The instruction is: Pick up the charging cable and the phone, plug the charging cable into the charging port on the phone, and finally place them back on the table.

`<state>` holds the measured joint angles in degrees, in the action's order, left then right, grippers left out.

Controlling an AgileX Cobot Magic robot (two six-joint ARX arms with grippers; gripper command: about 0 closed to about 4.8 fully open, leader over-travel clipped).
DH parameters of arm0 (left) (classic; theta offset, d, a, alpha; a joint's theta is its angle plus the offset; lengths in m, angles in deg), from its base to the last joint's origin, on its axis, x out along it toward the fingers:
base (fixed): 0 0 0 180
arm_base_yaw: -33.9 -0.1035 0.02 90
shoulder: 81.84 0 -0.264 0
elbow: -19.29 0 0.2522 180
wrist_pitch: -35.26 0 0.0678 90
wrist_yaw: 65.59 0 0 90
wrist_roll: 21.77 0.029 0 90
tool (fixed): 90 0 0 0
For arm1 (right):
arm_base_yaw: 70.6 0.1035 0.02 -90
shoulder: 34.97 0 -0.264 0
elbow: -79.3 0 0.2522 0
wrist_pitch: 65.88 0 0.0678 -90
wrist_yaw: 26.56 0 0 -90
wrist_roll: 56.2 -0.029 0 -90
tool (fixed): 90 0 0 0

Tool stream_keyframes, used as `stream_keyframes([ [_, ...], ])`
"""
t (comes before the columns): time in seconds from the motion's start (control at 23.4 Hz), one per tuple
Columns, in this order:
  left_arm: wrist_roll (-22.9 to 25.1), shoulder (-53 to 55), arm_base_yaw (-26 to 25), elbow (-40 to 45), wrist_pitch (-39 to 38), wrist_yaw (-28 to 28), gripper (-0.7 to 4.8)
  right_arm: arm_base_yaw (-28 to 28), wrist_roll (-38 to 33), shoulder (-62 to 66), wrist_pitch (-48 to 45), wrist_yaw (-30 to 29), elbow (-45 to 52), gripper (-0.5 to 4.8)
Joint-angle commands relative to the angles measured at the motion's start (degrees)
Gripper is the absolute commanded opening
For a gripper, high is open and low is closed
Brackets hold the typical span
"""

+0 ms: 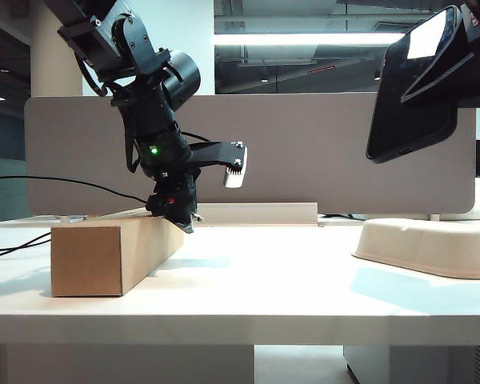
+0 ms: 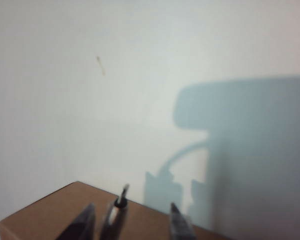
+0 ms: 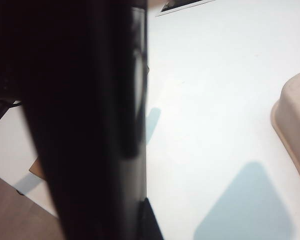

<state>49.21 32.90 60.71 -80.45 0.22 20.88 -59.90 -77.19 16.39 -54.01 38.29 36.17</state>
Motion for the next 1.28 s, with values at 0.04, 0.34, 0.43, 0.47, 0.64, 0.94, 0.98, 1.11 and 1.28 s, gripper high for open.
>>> stream_keyframes([
  [0.04,0.2,0.0,0.0,-0.3,0.8,-1.0,1.25,0.0,0.3,-0.3,-1.9,-0.5,-0.4,-0.05],
  [0.34,0.4,0.0,0.0,-0.3,0.8,-3.1,0.36,0.0,0.3,-0.3,-1.4,-0.5,-0.4,-0.05],
  [0.43,0.4,-0.1,0.0,-0.3,0.8,-3.0,-0.06,0.0,0.3,-0.3,-1.4,-0.5,-0.4,-0.05],
  [0.47,0.3,-0.1,0.2,-0.4,0.8,-3.0,-0.06,0.0,0.3,-0.3,-1.4,-0.5,-0.4,-0.05],
  [0.64,-1.4,-0.7,0.7,-0.8,0.3,-2.9,-0.06,0.0,0.5,-0.3,-1.4,-0.4,-0.4,-0.05],
  [0.94,-9.0,-5.4,1.0,-3.2,-0.7,-0.5,-0.06,0.0,0.5,-0.3,-2.6,-0.4,-0.4,-0.05],
  [0.98,-10.9,-6.5,1.0,-3.3,-0.7,0.7,-0.06,0.0,0.5,-0.3,-3.0,-0.4,-0.4,-0.05],
  [1.11,-20.3,-10.6,1.0,-3.3,-1.5,6.3,-0.06,0.0,0.5,-0.3,-4.5,-0.4,-0.4,-0.05],
  [1.28,-31.8,-16.3,1.0,-3.2,-4.8,18.5,-0.06,0.0,0.5,-0.3,-7.8,-0.5,-0.4,-0.05],
])
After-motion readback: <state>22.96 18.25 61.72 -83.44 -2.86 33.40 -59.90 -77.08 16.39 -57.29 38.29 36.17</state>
